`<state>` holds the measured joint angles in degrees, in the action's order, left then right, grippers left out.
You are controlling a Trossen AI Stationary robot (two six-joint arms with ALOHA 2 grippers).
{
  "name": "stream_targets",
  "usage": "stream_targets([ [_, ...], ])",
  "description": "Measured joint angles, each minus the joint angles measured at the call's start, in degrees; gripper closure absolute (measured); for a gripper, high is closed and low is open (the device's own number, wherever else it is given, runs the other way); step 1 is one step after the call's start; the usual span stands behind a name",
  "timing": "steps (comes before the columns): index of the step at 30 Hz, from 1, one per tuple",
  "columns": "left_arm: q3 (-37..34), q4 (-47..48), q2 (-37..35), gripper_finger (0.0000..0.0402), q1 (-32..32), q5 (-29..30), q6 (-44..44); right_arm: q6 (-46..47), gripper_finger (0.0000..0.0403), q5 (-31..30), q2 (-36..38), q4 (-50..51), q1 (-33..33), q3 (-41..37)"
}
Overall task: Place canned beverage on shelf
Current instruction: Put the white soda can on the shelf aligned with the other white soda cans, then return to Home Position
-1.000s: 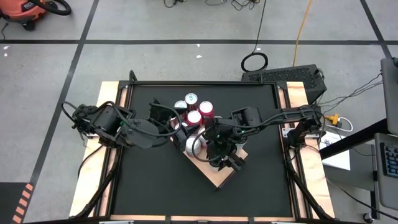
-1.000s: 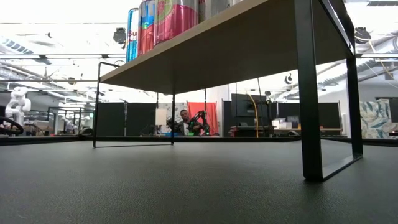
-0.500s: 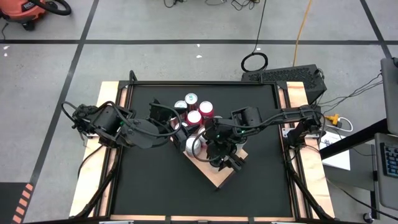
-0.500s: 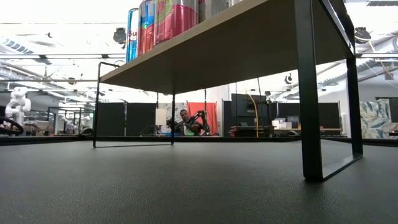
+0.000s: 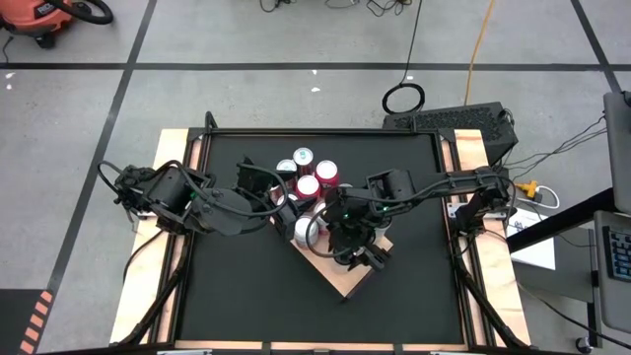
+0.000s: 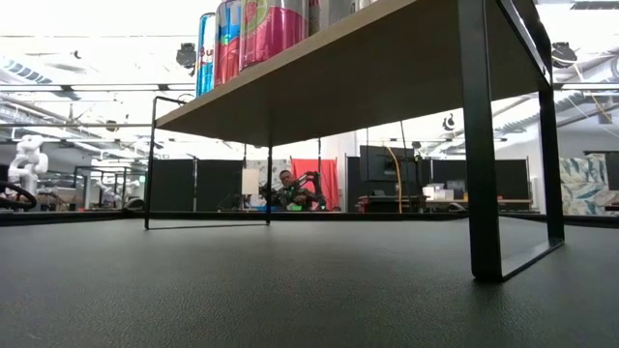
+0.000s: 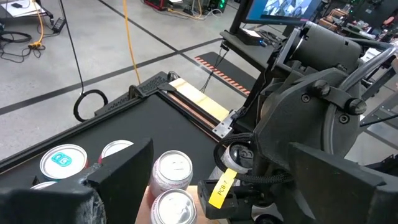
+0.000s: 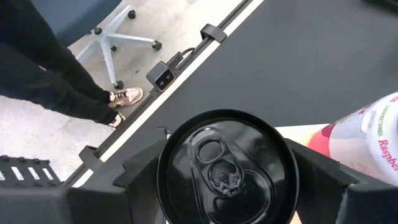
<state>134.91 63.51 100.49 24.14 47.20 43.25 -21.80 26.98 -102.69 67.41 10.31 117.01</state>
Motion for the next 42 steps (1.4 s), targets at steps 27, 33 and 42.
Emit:
stream_targets([
  [27, 0.0, 0.01, 0.0, 0.0029, 0.0, 0.0, -0.01, 2.01, 0.0076, 1.08, 0.18, -1.51, 0.0, 0.04],
  [33, 0.0, -0.52, 0.0, 0.0029, -0.01, 0.0, -0.03, 3.08, 0.0074, 1.8, 2.25, -3.58, 0.0, 0.04],
  [42, 0.0, -0.97, 0.0, 0.0029, -0.44, 0.02, -11.02, 7.02, 0.0074, 1.64, 11.39, -8.82, -2.17, 0.04],
])
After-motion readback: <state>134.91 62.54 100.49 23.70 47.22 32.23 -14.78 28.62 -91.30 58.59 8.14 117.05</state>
